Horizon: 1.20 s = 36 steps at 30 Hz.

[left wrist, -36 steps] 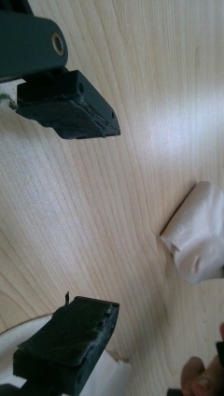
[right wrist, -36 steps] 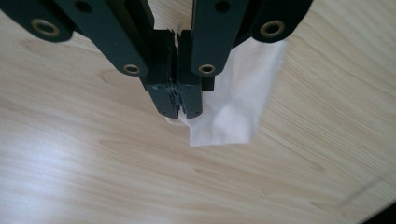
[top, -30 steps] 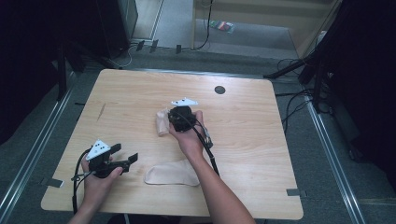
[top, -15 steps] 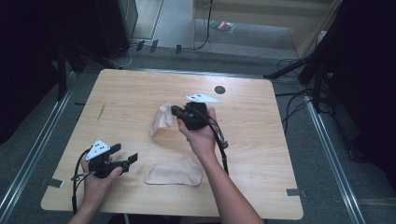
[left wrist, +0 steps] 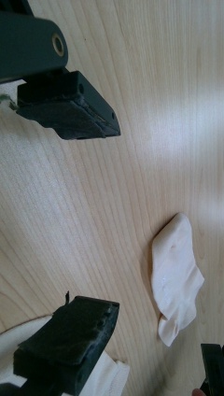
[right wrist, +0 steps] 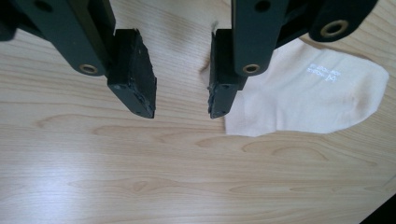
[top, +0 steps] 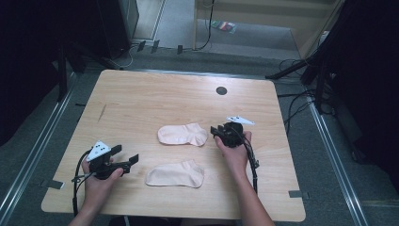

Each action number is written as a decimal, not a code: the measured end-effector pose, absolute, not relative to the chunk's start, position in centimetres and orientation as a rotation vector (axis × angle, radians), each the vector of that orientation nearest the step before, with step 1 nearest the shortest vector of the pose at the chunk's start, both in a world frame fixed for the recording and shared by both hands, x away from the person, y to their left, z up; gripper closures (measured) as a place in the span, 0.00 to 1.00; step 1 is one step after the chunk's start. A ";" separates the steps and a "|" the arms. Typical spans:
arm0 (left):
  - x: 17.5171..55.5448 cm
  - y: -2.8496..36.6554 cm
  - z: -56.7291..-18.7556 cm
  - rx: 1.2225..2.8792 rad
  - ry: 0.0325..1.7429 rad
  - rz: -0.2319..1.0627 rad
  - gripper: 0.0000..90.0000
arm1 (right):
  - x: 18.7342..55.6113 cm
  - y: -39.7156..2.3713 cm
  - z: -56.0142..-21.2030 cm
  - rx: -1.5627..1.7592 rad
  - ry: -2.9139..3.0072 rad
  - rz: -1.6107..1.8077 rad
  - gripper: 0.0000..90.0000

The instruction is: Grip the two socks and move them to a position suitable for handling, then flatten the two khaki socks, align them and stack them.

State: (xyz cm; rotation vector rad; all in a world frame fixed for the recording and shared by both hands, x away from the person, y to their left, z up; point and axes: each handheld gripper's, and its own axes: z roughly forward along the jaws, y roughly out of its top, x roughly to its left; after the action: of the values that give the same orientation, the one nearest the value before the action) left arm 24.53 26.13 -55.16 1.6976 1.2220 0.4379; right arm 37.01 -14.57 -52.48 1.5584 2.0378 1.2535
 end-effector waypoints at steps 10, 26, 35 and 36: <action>24.7 26.2 -54.8 1.688 1.230 0.443 0.24 | 36.3 -14.0 -52.1 1.478 2.051 1.245 0.64; 29.7 22.7 -53.0 1.748 1.167 0.405 0.47 | 36.5 -13.0 -53.4 1.464 2.045 1.229 0.64; 32.4 20.5 -52.5 1.793 1.184 0.458 0.49 | 36.7 -12.2 -53.7 1.443 2.058 1.218 0.64; 32.4 20.5 -52.5 1.793 1.184 0.458 0.49 | 36.7 -12.1 -53.8 1.439 2.063 1.217 0.64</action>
State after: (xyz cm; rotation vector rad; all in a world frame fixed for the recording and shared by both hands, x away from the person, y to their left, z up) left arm 32.42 20.52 -52.49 1.7928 1.1840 0.4581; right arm 36.71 -12.14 -53.76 1.4391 2.0626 1.2170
